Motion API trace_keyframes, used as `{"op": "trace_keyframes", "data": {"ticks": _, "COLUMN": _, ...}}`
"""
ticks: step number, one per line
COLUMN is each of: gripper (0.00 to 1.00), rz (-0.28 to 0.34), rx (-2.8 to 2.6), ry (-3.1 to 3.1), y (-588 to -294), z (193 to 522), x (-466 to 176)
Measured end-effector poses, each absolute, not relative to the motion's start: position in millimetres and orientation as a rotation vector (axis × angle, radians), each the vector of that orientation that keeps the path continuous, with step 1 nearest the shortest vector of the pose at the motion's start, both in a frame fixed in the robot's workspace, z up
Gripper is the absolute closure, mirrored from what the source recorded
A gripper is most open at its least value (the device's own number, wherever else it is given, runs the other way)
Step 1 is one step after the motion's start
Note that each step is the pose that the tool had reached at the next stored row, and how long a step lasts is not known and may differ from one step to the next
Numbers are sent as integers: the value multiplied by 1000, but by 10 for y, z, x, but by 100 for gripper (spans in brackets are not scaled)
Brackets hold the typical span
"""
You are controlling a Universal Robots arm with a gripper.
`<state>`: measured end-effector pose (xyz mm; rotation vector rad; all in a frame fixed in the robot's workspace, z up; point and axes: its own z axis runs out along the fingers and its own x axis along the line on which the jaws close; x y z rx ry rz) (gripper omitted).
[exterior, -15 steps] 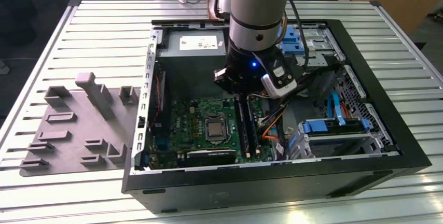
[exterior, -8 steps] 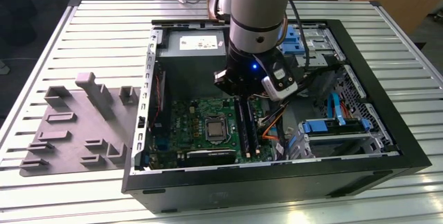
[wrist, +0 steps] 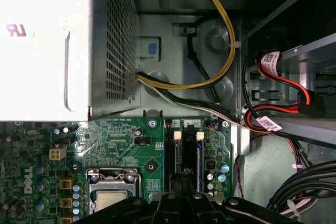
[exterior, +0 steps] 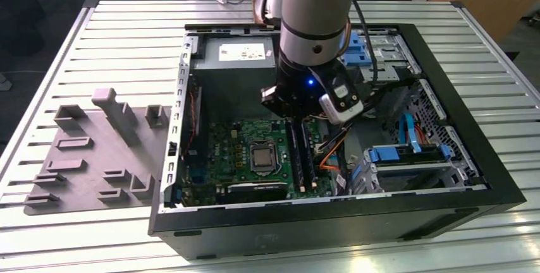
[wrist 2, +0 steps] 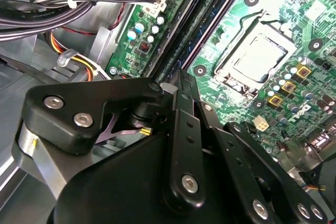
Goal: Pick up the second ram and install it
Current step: 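Press down the second ram until it locks into place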
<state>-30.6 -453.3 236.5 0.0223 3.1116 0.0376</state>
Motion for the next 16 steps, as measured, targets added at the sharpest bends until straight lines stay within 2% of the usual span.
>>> {"op": "trace_keyframes", "data": {"ticks": 16, "gripper": 89, "rz": 38, "rx": 22, "ry": 3112, "y": -4590, "z": 2364, "x": -306}}
